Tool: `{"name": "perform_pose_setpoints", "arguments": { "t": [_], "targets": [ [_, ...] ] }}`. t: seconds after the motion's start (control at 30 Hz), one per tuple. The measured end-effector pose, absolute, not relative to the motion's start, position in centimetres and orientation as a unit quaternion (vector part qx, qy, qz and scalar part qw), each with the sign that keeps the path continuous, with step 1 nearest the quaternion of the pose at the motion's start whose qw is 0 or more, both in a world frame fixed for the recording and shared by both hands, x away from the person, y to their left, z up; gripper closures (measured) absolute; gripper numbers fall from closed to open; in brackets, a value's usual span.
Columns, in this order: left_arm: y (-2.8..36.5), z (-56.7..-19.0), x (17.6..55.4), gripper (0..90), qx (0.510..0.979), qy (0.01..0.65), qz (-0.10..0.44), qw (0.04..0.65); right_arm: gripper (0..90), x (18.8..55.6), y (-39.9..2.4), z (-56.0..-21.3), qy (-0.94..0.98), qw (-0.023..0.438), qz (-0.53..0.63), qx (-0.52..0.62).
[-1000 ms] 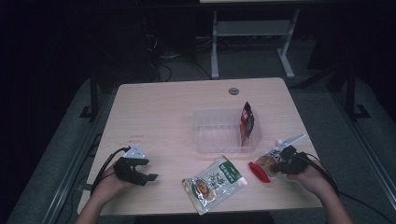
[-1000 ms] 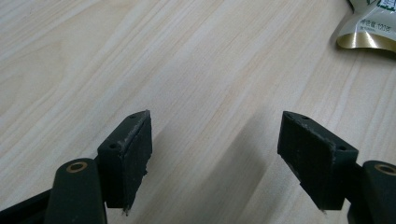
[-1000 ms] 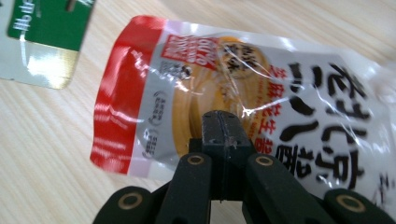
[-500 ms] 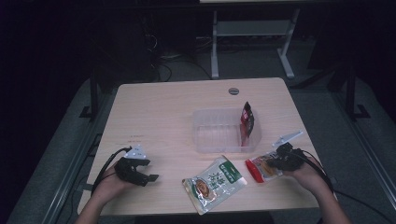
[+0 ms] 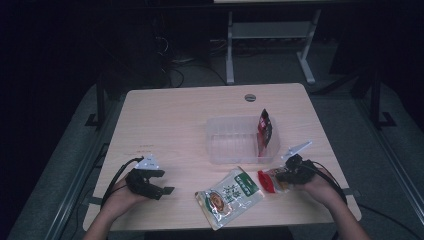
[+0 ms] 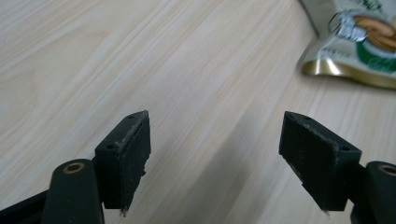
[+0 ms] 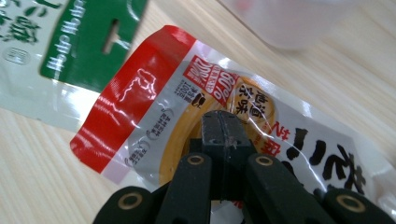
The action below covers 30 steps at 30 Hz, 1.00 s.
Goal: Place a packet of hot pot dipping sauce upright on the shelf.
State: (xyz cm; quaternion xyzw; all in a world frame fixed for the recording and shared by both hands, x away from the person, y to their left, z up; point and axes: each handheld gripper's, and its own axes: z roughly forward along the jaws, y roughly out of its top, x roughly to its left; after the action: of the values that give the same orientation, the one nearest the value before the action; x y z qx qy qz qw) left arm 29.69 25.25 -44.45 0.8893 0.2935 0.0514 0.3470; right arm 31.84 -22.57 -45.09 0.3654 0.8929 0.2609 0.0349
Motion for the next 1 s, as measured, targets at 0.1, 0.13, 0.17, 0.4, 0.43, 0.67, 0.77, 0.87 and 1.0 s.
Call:
{"name": "perform_pose_setpoints", "arguments": {
  "t": [0.1, 0.13, 0.17, 0.4, 0.43, 0.67, 0.77, 0.87, 1.0],
  "targets": [
    [24.6, -44.2, 29.6, 24.5, 0.889, 0.291, 0.046, 0.351, 89.8, 31.8, -21.7, -45.1, 0.897, 0.03, 0.265, 0.353],
    [24.3, -44.2, 29.5, 24.6, 0.888, 0.291, 0.045, 0.353, 89.8, 31.8, -21.4, -45.1, 0.899, 0.028, 0.265, 0.348],
    [24.1, -44.1, 29.4, 24.6, 0.889, 0.287, 0.044, 0.355, 89.8, 31.8, -21.0, -45.1, 0.9, 0.026, 0.265, 0.345],
    [21.5, -43.3, 28.9, 28.4, 0.887, 0.263, 0.018, 0.378, 89.7, 31.6, -19.1, -45.1, 0.909, 0.024, 0.272, 0.315],
    [21.0, -43.1, 28.9, 29.9, 0.89, 0.256, 0.016, 0.377, 89.7, 31.6, -19.1, -45.1, 0.91, 0.025, 0.273, 0.312],
    [17.8, -42.0, 29.5, 51.0, 0.882, 0.24, 0.002, 0.405, 74.7, 30.8, -20.4, -44.1, 0.888, 0.021, 0.31, 0.339],
    [16.5, -41.7, 29.8, 63.7, 0.88, 0.228, -0.006, 0.416, 68.2, 30.4, -21.1, -43.7, 0.879, 0.03, 0.319, 0.353],
    [15.0, -41.5, 30.0, 76.7, 0.888, 0.212, -0.013, 0.408, 61.8, 30.0, -22.0, -43.5, 0.87, 0.037, 0.325, 0.369],
    [12.9, -41.4, 30.4, 89.0, 0.895, 0.192, -0.017, 0.404, 55.7, 29.7, -23.5, -43.5, 0.858, 0.041, 0.337, 0.385]
  ]
}}
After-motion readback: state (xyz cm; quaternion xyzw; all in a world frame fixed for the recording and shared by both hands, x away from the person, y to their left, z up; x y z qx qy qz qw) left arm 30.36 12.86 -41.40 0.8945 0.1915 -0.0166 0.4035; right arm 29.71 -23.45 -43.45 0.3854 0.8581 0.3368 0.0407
